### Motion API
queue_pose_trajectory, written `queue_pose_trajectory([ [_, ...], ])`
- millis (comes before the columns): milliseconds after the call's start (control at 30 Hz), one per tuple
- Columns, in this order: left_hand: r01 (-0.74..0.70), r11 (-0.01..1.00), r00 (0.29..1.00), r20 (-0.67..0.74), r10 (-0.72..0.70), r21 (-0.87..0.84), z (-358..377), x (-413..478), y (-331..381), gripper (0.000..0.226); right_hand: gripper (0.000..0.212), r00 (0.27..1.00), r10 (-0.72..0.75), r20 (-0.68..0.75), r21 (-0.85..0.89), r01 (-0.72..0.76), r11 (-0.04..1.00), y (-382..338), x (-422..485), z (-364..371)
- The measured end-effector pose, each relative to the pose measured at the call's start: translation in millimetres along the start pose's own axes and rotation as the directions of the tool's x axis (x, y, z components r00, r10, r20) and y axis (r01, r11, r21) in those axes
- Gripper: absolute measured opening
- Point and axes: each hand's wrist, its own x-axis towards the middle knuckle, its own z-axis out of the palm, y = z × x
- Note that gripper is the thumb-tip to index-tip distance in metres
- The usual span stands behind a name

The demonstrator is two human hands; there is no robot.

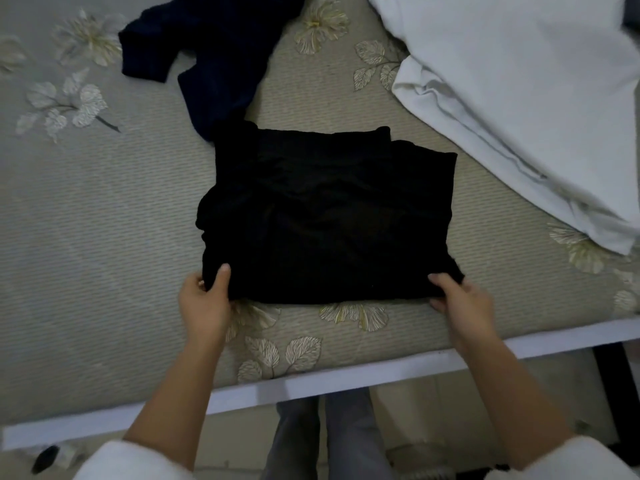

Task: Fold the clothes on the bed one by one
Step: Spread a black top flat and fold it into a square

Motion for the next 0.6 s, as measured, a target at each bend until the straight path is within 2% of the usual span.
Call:
queue_pose_trajectory([
  [67, -0.011, 0.999, 1.0, 0.016, 0.012, -0.033, -12, 0, 1, 0.011, 0.018, 1.0, 0.012, -0.004, 0.126, -0.011, 0.992, -5, 2, -8],
  [200, 0.003, 0.999, 0.994, 0.11, -0.007, 0.036, -33, -18, -14, 0.019, 0.034, 0.983, 0.04, -0.181, 0.152, -0.012, 0.988, 6, -4, -18],
  [300, 0.026, 0.989, 0.983, 0.175, -0.051, 0.143, -41, -33, -36, 0.019, 0.044, 0.955, -0.017, -0.297, -0.029, 0.008, 1.0, 23, -18, -21],
  [367, 0.005, 0.972, 0.985, 0.167, -0.045, 0.235, -42, -41, -43, 0.03, 0.055, 0.922, -0.104, -0.373, -0.206, 0.027, 0.978, 30, -26, -19],
  [433, -0.125, 0.903, 0.991, 0.1, 0.092, 0.412, -36, -43, -42, 0.055, 0.064, 0.844, -0.349, -0.407, -0.462, 0.14, 0.876, 28, -30, -10],
  [467, -0.243, 0.827, 0.969, 0.088, 0.231, 0.506, -30, -44, -39, 0.064, 0.064, 0.798, -0.502, -0.334, -0.566, 0.256, 0.783, 26, -32, -2],
  [500, -0.38, 0.734, 0.916, 0.12, 0.382, 0.563, -22, -47, -33, 0.068, 0.061, 0.759, -0.617, -0.208, -0.633, 0.377, 0.677, 23, -35, 9],
  [533, -0.516, 0.64, 0.841, 0.197, 0.504, 0.569, -10, -50, -27, 0.066, 0.059, 0.736, -0.675, -0.054, -0.671, 0.474, 0.57, 20, -37, 23],
  [600, -0.747, 0.422, 0.651, 0.435, 0.622, 0.514, 19, -54, -16, 0.061, 0.059, 0.716, -0.649, 0.259, -0.714, 0.594, 0.371, 18, -37, 49],
])
